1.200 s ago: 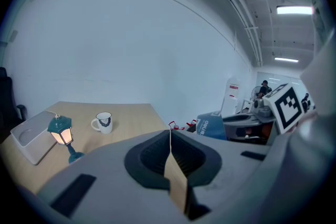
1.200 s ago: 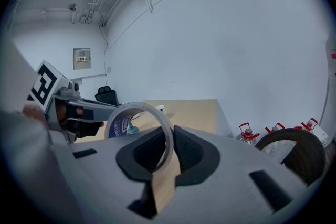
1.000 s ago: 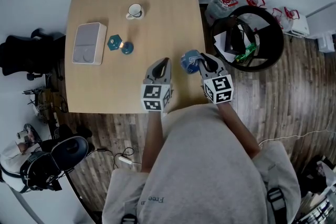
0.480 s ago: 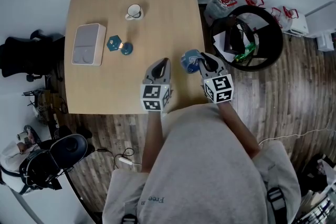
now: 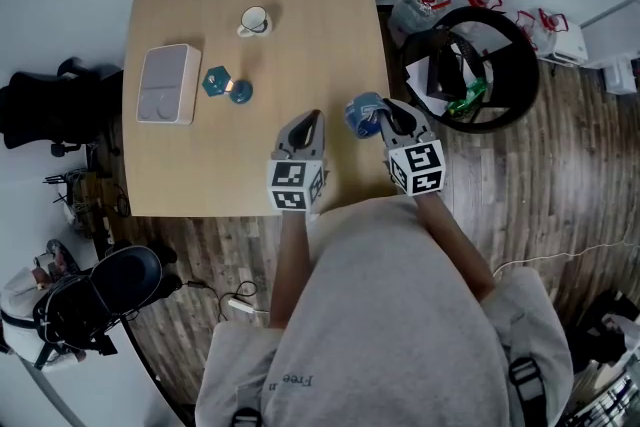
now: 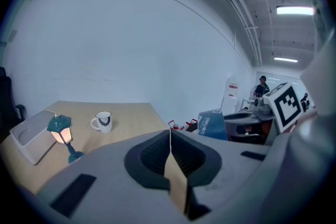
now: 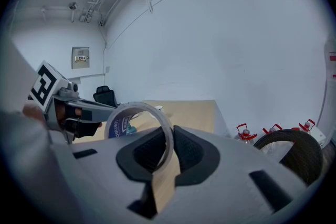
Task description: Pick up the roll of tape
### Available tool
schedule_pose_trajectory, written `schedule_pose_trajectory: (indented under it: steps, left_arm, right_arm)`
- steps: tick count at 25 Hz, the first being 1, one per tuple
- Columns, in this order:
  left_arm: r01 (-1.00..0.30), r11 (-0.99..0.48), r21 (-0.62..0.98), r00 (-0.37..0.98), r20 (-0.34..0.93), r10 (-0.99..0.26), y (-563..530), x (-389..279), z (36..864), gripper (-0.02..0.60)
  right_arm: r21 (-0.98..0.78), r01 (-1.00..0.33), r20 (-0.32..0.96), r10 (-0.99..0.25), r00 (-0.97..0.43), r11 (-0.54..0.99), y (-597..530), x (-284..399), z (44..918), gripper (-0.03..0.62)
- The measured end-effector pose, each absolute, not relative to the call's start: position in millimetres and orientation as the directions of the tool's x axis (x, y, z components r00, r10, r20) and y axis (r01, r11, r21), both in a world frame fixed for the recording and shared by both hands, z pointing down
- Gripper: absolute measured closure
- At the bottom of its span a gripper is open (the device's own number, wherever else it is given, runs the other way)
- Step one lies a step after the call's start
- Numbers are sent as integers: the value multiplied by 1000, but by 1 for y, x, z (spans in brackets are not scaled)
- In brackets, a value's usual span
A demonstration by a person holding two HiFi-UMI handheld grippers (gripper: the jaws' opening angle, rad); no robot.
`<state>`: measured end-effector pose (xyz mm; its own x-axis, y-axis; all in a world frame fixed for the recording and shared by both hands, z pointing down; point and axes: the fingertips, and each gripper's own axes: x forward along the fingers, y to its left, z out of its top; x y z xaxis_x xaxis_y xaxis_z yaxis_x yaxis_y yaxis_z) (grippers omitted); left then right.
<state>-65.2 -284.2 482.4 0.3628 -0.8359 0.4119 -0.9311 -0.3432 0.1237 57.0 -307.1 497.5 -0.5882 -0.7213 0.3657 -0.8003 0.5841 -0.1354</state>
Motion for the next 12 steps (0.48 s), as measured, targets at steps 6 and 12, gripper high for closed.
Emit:
schedule_pose_trajectory:
  steps: [6,12]
  left_arm:
    - [-930,-346,126,367,413,-833,-284,-63,484,574]
    - [-931,-341,131,364,412,-835,-284,-65,484,574]
  right_arm:
    - [-135,-799,366,-720,-589,586,-305,58,499,549]
    - [-126,-797,376,-715,-590,591,-304,58,500,549]
